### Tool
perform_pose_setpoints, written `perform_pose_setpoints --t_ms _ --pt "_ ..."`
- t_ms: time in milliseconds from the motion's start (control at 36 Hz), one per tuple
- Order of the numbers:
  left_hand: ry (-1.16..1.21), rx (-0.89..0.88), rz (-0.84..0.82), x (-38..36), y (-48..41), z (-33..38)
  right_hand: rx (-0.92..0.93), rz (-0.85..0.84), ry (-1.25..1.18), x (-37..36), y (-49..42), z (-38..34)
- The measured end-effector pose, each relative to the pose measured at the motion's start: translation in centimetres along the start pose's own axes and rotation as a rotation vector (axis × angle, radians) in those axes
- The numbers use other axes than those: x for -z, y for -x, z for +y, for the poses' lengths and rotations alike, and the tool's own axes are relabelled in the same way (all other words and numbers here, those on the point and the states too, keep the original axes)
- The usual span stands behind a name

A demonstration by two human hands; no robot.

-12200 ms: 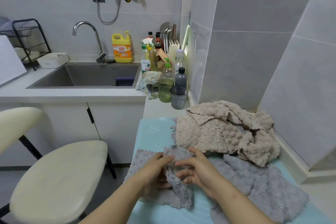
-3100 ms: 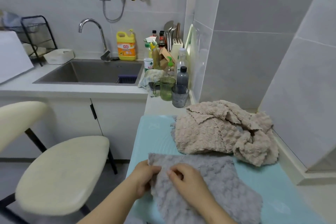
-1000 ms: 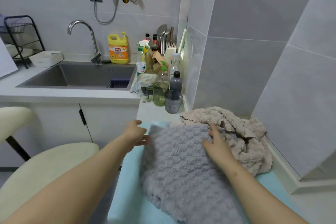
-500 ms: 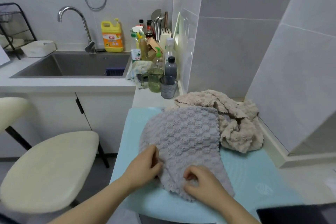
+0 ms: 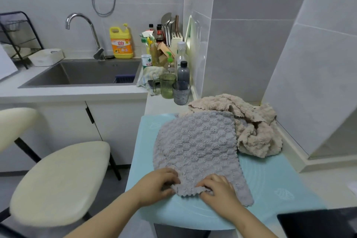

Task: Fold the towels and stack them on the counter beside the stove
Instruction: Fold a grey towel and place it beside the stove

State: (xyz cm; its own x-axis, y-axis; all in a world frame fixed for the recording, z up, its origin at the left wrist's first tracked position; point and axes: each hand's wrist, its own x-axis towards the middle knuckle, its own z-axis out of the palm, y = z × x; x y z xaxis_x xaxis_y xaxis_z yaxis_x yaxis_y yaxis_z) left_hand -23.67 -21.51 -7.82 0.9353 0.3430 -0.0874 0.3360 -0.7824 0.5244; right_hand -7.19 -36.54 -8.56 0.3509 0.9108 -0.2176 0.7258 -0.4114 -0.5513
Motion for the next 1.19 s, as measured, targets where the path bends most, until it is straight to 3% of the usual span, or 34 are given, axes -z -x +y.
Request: perform_pose_setpoints --t_ms 167,278,444,611,778,944,1194 --pt "0.092 0.128 0.087 0.0 0.8 -0.4 -0.027 0.033 -0.041 -0.2 0.3 0.0" --pt "0.074 0.1 0.095 -0.2 0.9 -0.9 -0.033 0.034 -0.046 -0.1 0.5 -0.4" --pt "0.174 0.218 0.194 0.2 0.9 -0.4 0.043 -0.058 0.065 0.5 1.2 0.0" --pt "0.41 0.314 0.377 2.3 2.2 -1.0 0.058 0.125 0.257 1.8 1.8 1.1" --pt "0.505 0.35 0.401 3.6 2.2 -1.4 0.057 0.072 0.34 3.4 1.9 1.2" --pt "0.647 0.39 0.393 4.1 2.2 -1.8 -0.002 0.081 0.078 4.5 2.0 1.1" --pt "0.713 0.482 0.262 3.8 3.5 -3.3 0.001 -0.144 -0.163 4.6 2.3 1.5"
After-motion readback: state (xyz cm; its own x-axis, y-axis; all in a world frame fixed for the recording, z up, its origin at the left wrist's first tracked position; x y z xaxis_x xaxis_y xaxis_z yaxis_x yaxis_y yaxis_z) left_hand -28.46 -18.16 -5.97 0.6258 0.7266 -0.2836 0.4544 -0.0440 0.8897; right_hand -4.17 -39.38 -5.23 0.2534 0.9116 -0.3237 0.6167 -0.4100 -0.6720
